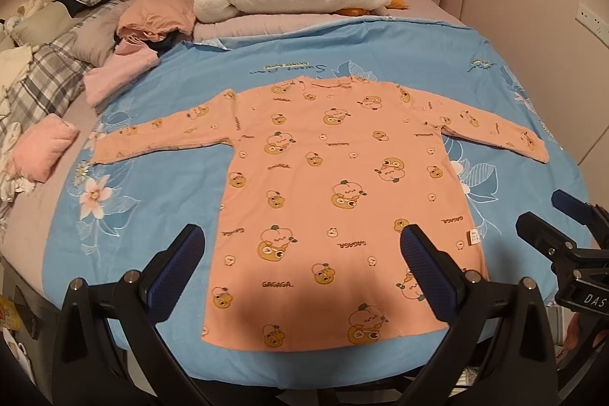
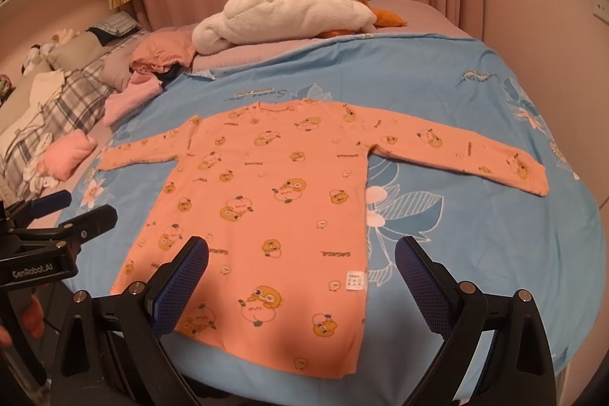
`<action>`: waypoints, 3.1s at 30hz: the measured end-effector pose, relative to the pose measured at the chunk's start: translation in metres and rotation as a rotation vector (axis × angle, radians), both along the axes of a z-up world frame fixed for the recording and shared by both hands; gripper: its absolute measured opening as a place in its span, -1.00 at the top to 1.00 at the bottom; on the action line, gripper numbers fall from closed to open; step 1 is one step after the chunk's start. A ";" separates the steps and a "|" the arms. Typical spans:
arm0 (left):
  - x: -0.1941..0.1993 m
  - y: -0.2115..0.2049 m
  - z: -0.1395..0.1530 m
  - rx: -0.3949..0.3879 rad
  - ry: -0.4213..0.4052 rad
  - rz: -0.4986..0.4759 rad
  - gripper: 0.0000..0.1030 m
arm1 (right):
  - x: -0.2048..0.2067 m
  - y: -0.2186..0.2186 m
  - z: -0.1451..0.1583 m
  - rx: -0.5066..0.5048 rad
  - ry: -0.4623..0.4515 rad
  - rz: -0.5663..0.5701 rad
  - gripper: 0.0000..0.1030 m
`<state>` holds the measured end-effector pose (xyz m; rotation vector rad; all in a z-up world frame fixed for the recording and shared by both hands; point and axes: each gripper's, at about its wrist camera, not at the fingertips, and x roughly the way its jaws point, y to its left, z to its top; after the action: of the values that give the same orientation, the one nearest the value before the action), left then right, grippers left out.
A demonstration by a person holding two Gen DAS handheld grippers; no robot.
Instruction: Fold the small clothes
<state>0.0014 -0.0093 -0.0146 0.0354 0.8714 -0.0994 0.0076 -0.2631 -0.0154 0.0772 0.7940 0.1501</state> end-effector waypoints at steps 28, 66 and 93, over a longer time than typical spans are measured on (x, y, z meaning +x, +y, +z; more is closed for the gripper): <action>0.115 -0.022 -0.079 -0.268 0.227 -0.030 -0.91 | 0.057 -0.282 -0.095 0.601 -0.015 -0.683 -0.56; 0.163 0.103 -0.066 -0.423 0.114 0.202 -0.91 | 0.183 -0.064 0.063 0.168 -0.238 -0.089 0.87; 0.138 0.225 -0.076 -0.421 0.084 0.421 -0.93 | 0.220 0.169 -0.027 0.067 -0.009 0.489 0.11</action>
<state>0.1394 0.2162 -0.0906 -0.5470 0.9110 0.1119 0.2275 -0.0945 -0.0422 -0.0568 0.7872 0.6395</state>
